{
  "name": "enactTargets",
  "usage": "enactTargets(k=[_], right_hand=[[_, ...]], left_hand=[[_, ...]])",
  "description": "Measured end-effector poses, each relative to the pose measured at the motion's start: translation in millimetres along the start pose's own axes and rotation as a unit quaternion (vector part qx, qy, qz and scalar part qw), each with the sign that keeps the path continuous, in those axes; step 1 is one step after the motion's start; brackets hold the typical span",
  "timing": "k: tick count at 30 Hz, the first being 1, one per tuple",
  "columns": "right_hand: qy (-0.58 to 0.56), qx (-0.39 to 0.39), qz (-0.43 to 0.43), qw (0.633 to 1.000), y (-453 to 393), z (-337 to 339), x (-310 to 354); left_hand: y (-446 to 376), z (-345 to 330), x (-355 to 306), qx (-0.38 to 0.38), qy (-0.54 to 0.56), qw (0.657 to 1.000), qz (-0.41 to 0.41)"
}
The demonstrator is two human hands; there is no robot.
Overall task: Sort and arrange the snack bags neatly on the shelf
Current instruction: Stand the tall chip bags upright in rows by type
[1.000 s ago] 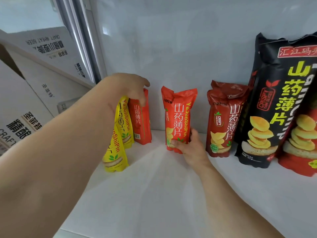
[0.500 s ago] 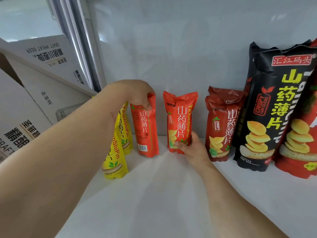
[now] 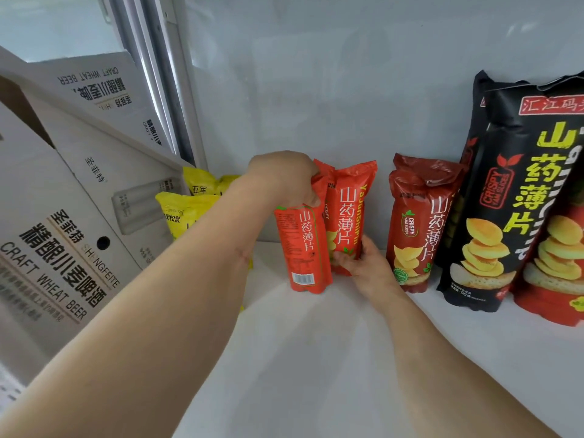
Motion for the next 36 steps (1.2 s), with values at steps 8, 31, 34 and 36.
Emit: enactTargets(k=[8,31,34,36], right_hand=[[-0.003,0.019,0.019,1.0,8,0,6],[0.009,0.059,0.036,0.998,45,-7,21],[0.023,0.05,0.036,0.998,47,-6,21],[0.022,0.042,0.036,0.998,47,-4,20]], left_hand=[[4,1,-13,-0.044,-0.032,0.999,-0.002],[-1,-169,-10,0.019,0.774,0.624,-0.105],[-4,-171,-11,0.038,0.763,0.634,-0.118],[-6,-173,-9,0.044,0.755,0.644,-0.119]])
Point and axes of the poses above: each hand's wrist, its own y-axis away from the middle knuckle, its own z-axis out of the back of the hand, x = y × z, the point moved 7 cm from there along -y, towards the middle knuckle, and after that the axes turned 11 degrees about x, right-handed, at the moved point
